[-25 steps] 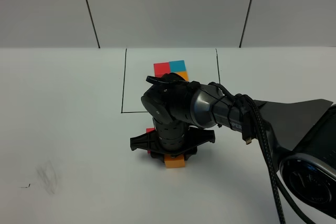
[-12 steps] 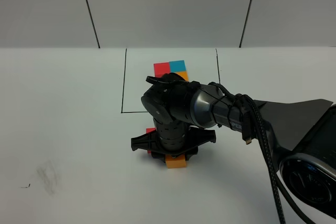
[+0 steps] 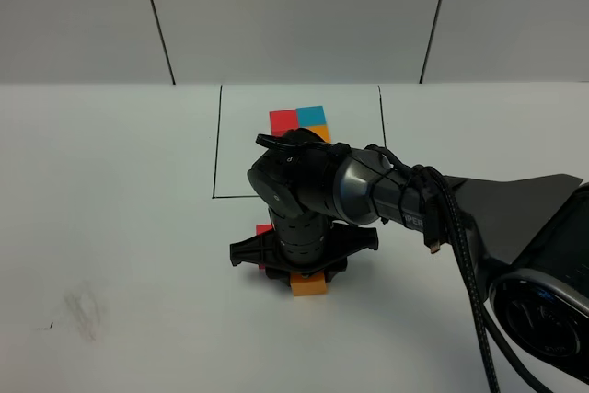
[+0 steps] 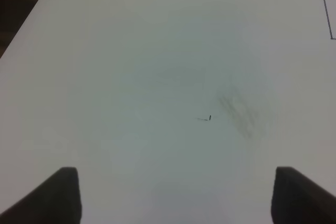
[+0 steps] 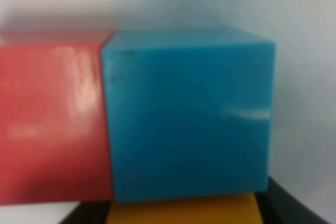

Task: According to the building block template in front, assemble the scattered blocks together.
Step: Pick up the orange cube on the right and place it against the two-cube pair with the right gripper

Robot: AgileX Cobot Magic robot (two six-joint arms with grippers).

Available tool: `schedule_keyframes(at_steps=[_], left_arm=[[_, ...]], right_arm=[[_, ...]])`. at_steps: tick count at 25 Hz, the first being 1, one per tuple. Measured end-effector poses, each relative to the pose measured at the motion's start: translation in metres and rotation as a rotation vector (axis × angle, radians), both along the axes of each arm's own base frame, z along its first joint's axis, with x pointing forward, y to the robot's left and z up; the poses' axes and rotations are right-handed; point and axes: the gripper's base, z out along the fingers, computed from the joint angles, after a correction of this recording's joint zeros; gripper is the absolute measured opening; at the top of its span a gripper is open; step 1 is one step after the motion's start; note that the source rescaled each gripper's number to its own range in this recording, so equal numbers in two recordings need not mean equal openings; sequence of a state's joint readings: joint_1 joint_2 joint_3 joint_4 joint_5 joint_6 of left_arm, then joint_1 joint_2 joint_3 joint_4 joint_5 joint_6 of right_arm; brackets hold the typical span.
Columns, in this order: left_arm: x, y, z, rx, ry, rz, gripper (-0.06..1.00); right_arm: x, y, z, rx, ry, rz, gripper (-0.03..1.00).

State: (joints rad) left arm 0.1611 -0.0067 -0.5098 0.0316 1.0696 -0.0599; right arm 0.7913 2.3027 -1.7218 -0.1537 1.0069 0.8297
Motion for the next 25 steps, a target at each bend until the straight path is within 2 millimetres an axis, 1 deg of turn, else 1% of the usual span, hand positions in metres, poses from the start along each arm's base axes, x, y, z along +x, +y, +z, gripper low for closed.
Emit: schedule_keyframes(at_steps=[13, 25], left_arm=[[0.0, 0.0, 0.0, 0.0, 0.0, 0.0, 1.0], [0.0, 0.0, 0.0, -0.001, 0.0, 0.0, 1.0]], right_arm=[[0.0041, -0.0043, -0.0029, 0.009, 0.019, -0.009, 0.21], [0.0069, -0.0047, -0.0031, -0.001, -0.007, 0.009, 0.21]])
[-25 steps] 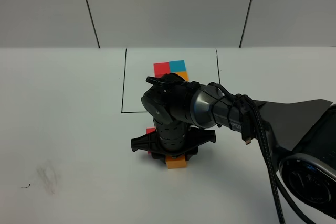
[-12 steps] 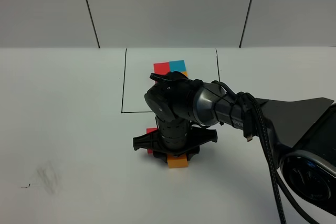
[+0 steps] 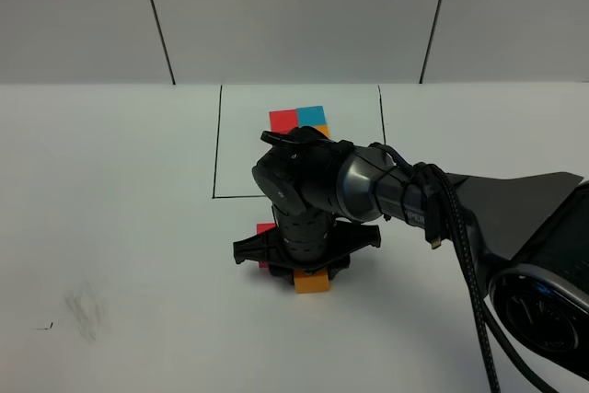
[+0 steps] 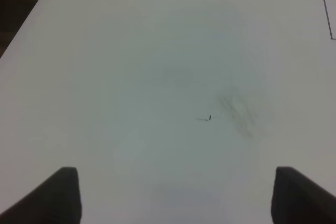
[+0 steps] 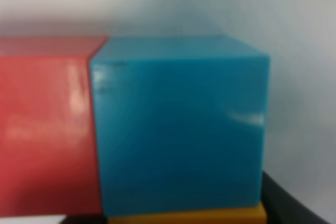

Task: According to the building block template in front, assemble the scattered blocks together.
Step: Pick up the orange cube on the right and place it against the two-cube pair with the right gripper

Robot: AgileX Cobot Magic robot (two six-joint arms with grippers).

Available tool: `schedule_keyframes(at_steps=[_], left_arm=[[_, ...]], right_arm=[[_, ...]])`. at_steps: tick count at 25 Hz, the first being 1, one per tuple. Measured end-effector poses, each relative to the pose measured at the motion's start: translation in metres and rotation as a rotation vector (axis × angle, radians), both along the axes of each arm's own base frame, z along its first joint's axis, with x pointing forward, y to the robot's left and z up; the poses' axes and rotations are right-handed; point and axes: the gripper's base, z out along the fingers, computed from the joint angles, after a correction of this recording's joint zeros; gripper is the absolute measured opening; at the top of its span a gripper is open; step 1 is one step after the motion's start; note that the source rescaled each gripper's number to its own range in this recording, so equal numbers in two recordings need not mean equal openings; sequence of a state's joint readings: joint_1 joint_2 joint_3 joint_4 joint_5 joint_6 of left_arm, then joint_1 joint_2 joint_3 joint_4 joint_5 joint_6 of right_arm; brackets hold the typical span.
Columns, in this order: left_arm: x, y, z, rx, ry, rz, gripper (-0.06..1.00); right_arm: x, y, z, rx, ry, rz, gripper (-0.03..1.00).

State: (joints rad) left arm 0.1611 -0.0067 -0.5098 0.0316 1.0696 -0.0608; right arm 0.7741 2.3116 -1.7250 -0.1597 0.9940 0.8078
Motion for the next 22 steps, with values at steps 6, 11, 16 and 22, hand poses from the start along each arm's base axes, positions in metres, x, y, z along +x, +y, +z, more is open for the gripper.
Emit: schedule_keyframes(at_steps=[6, 11, 16, 22], left_arm=[[0.0, 0.0, 0.0, 0.0, 0.0, 0.0, 1.0], [0.0, 0.0, 0.0, 0.0, 0.0, 0.0, 1.0], [0.0, 0.0, 0.0, 0.0, 0.0, 0.0, 1.0], [0.0, 0.0, 0.0, 0.0, 0.0, 0.0, 1.0]], right_arm=[[0.0027, 0.0006, 0.0001, 0.004, -0.029, 0.013, 0.21], [0.0037, 0.0009, 0.0002, 0.011, -0.036, 0.017, 0.21], [0.0033, 0.0006, 0.0001, 0.008, -0.031, 0.017, 0.21], [0.0024, 0.0003, 0.0, 0.005, -0.022, 0.013, 0.21]])
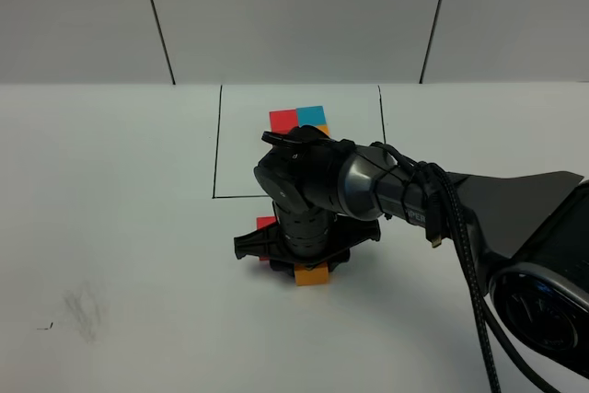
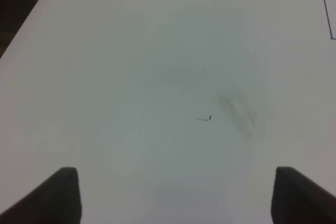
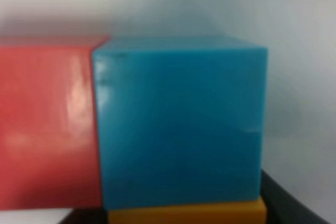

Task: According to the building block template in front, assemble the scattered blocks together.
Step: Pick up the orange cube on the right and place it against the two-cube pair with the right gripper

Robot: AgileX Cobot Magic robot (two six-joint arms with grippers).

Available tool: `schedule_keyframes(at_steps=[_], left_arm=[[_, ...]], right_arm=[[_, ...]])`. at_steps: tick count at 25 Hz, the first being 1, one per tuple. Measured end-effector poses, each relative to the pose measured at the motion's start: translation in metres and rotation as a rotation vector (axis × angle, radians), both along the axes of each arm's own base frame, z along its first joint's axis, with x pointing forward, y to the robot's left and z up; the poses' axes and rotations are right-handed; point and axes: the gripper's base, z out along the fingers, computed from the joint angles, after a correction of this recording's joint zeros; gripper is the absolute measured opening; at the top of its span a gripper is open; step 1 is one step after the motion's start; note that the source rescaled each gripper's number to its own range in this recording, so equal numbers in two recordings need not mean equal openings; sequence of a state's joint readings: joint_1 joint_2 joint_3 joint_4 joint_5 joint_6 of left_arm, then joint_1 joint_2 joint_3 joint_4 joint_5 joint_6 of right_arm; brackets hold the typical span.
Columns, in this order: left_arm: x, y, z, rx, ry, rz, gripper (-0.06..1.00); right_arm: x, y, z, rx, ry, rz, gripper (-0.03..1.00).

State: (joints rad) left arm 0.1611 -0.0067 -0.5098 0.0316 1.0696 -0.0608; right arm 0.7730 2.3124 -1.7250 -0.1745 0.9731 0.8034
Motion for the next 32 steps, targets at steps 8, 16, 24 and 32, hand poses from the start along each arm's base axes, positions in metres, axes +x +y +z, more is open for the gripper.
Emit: schedule_keyframes(at_steps=[8, 16, 24, 32], left_arm=[[0.0, 0.0, 0.0, 0.0, 0.0, 0.0, 1.0], [0.0, 0.0, 0.0, 0.0, 0.0, 0.0, 1.0], [0.0, 0.0, 0.0, 0.0, 0.0, 0.0, 1.0], [0.0, 0.0, 0.0, 0.001, 0.0, -0.001, 1.0]], right_arm=[[-0.0006, -0.001, 0.0002, -0.006, 0.015, 0.001, 0.21], [-0.0023, -0.0006, 0.0003, -0.012, 0.037, 0.055, 0.21], [-0.0031, -0.001, 0.0003, -0.018, 0.047, 0.063, 0.21], [-0.0038, -0.0013, 0.0004, -0.022, 0.056, 0.067, 0.21]])
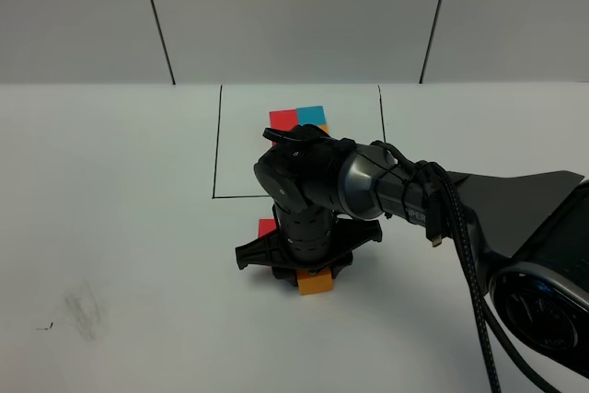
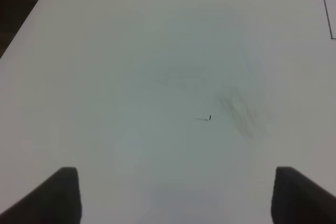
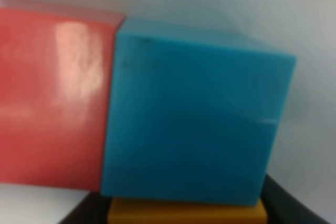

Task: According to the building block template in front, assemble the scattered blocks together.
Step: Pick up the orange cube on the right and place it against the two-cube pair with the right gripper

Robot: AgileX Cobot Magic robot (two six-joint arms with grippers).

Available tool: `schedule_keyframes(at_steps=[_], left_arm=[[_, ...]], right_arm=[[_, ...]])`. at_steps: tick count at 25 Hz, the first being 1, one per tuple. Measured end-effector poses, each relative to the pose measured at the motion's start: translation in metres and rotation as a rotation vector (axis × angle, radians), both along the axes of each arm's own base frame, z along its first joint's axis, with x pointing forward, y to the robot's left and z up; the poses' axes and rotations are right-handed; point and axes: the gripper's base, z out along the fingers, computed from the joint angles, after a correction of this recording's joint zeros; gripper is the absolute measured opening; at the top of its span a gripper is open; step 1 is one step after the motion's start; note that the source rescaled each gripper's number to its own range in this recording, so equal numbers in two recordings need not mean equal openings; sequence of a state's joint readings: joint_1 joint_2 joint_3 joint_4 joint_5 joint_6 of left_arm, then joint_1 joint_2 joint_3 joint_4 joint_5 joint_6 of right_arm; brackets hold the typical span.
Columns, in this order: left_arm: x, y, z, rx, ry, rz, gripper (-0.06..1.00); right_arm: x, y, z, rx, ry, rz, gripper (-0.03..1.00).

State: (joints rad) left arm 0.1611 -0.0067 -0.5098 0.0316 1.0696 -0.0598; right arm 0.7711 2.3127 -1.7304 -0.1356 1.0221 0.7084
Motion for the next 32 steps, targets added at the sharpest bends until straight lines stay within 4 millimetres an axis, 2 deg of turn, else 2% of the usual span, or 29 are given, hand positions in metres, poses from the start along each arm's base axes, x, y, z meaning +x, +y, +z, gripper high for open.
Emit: schedule_keyframes(at_steps=[12, 14, 20, 23, 26, 32], left_arm=[[0.0, 0.0, 0.0, 0.0, 0.0, 0.0, 1.0], [0.0, 0.0, 0.0, 0.0, 0.0, 0.0, 1.0], [0.0, 0.0, 0.0, 0.0, 0.0, 0.0, 1.0], [0.0, 0.0, 0.0, 0.0, 0.0, 0.0, 1.0], [0.0, 0.0, 0.0, 0.0, 0.0, 0.0, 1.0], [0.0, 0.0, 0.0, 0.0, 0.0, 0.0, 1.0]], right_arm=[[-0.0012, 0.0013, -0.0002, 0.016, 0.013, -0.011, 0.23], [-0.0014, 0.0015, -0.0006, 0.017, 0.015, -0.012, 0.3], [-0.0012, 0.0024, -0.0006, 0.027, 0.013, -0.003, 0.64], [-0.0015, 0.0042, -0.0006, 0.047, 0.017, -0.003, 0.77], [-0.0016, 0.0045, -0.0006, 0.049, 0.018, 0.009, 0.84], [-0.0027, 0.0036, -0.0007, 0.038, 0.03, 0.012, 0.86]])
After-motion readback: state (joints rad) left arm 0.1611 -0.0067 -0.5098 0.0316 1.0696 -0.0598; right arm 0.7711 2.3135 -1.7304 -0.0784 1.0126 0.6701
